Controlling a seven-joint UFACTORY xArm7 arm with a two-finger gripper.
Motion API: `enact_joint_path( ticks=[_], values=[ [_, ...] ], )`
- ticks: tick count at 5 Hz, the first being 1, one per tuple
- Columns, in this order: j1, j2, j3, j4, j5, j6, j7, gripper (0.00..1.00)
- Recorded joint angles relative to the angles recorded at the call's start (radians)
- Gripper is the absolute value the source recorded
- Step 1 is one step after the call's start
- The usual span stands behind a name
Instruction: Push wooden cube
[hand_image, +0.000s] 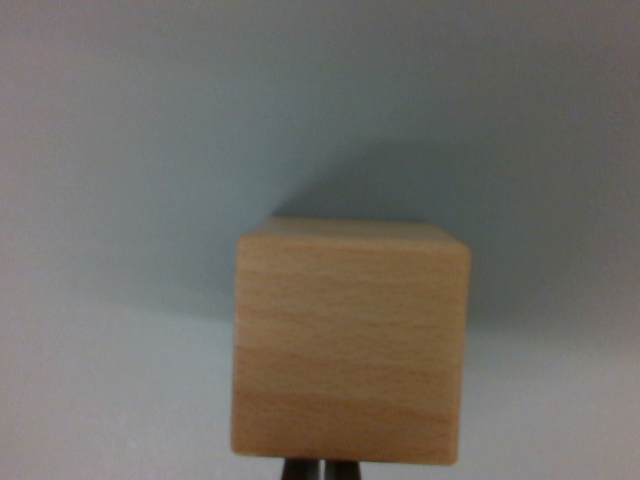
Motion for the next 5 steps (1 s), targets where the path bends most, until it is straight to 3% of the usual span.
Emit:
enact_joint_path(
  ticks=[1,2,3,4,5],
  values=[
    [0.0000,0.000,0.000,0.000,0.0000,0.000,0.000,1.00],
    [-0.0012,0.026,-0.003,0.042,-0.0030,0.017,-0.004,1.00],
    [-0.0012,0.026,-0.003,0.042,-0.0030,0.017,-0.004,1.00],
    [-0.0026,0.054,-0.007,0.089,-0.0062,0.035,-0.008,1.00],
    [-0.0026,0.054,-0.007,0.089,-0.0062,0.035,-0.008,1.00]
  ],
)
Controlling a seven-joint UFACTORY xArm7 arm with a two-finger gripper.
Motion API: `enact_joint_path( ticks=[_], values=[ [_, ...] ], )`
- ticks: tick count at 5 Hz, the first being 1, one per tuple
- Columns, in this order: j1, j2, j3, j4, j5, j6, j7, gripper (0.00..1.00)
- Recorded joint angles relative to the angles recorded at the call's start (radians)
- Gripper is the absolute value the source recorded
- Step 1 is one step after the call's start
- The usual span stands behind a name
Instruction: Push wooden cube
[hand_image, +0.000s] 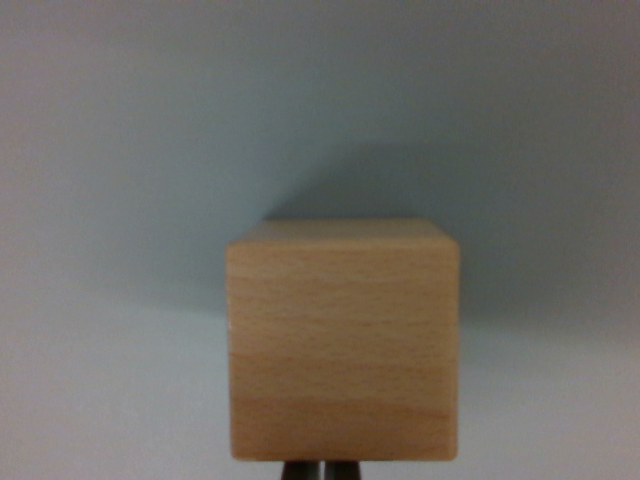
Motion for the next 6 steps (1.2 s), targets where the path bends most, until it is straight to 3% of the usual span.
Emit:
enact_joint_path(
  ticks=[1,2,3,4,5,6],
  values=[
    [-0.0014,0.029,-0.004,0.047,-0.0033,0.019,-0.004,1.00],
    [-0.0014,0.029,-0.004,0.047,-0.0033,0.019,-0.004,1.00],
    [-0.0028,0.058,-0.007,0.094,-0.0066,0.037,-0.008,1.00],
    [-0.0028,0.058,-0.007,0.094,-0.0066,0.037,-0.008,1.00],
    [-0.0041,0.086,-0.011,0.140,-0.0098,0.055,-0.012,1.00],
    [-0.0041,0.086,-0.011,0.140,-0.0098,0.055,-0.012,1.00]
  ],
)
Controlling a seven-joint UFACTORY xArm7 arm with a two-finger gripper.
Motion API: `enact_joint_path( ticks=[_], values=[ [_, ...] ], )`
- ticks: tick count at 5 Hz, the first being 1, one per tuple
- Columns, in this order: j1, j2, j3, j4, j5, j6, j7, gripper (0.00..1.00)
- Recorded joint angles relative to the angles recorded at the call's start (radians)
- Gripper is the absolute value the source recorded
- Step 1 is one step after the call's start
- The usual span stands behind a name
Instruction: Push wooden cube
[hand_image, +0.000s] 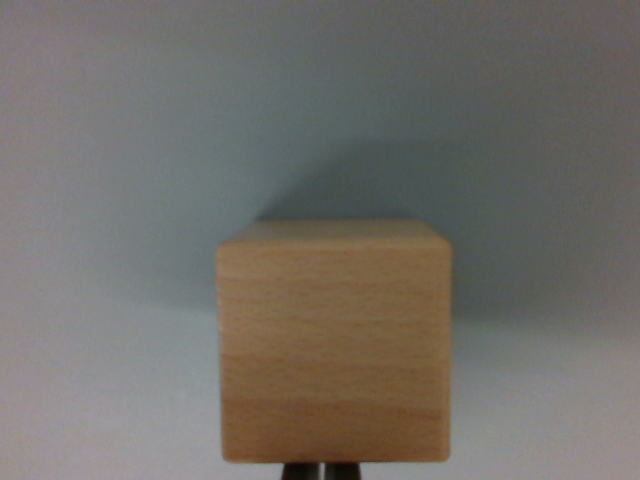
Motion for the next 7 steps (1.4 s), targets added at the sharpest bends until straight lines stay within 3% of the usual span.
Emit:
enact_joint_path(
  ticks=[1,2,3,4,5,6,7],
  values=[
    [-0.0012,0.026,-0.003,0.042,-0.0029,0.016,-0.004,1.00],
    [-0.0012,0.026,-0.003,0.042,-0.0029,0.016,-0.004,1.00],
    [-0.0023,0.049,-0.006,0.080,-0.0056,0.031,-0.007,1.00],
    [-0.0023,0.049,-0.006,0.080,-0.0056,0.031,-0.007,1.00],
    [-0.0033,0.068,-0.009,0.111,-0.0078,0.044,-0.010,1.00],
    [-0.0033,0.068,-0.009,0.111,-0.0078,0.044,-0.010,1.00],
    [-0.0040,0.083,-0.011,0.135,-0.0095,0.053,-0.012,1.00]
  ],
)
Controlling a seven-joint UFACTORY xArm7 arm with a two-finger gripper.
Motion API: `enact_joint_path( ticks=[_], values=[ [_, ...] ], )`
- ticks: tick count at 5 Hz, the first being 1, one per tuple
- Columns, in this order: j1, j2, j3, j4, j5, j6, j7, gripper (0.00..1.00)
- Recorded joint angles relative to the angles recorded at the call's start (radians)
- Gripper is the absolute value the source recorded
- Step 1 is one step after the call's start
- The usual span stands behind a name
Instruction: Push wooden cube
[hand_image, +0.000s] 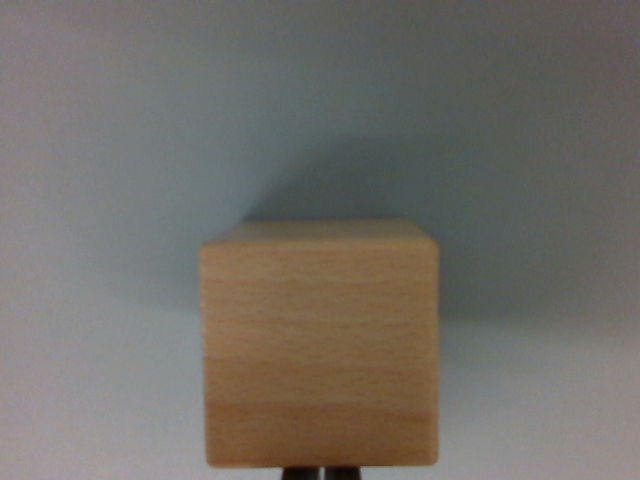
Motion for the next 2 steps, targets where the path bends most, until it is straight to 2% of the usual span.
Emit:
enact_joint_path(
  ticks=[1,2],
  values=[
    [0.0000,0.000,0.000,0.000,0.0000,0.000,0.000,1.00],
    [-0.0005,0.010,-0.001,0.017,-0.0012,0.007,-0.001,1.00]
  ],
)
